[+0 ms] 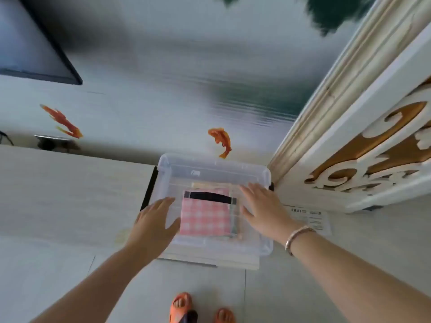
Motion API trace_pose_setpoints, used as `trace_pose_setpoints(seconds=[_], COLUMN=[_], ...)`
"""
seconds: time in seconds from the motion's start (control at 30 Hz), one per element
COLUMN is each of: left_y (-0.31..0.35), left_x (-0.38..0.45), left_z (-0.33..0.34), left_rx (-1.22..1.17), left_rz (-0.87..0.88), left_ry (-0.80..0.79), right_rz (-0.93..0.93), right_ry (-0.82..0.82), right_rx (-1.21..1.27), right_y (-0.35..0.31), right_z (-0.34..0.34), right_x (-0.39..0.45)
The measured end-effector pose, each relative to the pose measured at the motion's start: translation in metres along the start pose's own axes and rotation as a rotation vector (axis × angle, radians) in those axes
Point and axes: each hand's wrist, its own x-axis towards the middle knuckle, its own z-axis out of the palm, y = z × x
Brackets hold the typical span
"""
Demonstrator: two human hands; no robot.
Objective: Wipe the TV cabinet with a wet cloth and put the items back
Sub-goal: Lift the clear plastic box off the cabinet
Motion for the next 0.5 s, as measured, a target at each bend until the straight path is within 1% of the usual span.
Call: trace_pose_setpoints(seconds=[0.1,0.13,0.23,0.3,0.4,0.5], left_y=[-0.033,-0.043,-0.075,-0.091,-0.106,-0.112], left_x=[0.025,0.032,0.051,0.064,0.08,0.096], left_z=[0.026,0.03,0.049,0.053,0.058,0.06], left_rx=[-0.022,-0.023,-0.049,-0.032,-0.026,-0.102], left_rz=[-0.072,-0.103,-0.184,-0.182,-0.125,-0.103], left_ry=[-0.002,-0.033,-0.051,-0.048,-0.06,-0.069], right_rz=[-0.047,-0.046,-0.047,-0.025,0.012,0.035], right_ry=[0.025,0.019,0.037,0.043,0.033,0.029], right_rx=[0.015,0.021,0.001,-0.024,-0.056,-0.078], right_y=[-0.003,-0.007,-0.016,-0.023,-0.034,-0.037], right_z=[0.042,0.054,0.087,0.097,0.108,0.11], right_x=[0.036,0.047,0.08,0.097,0.117,0.128])
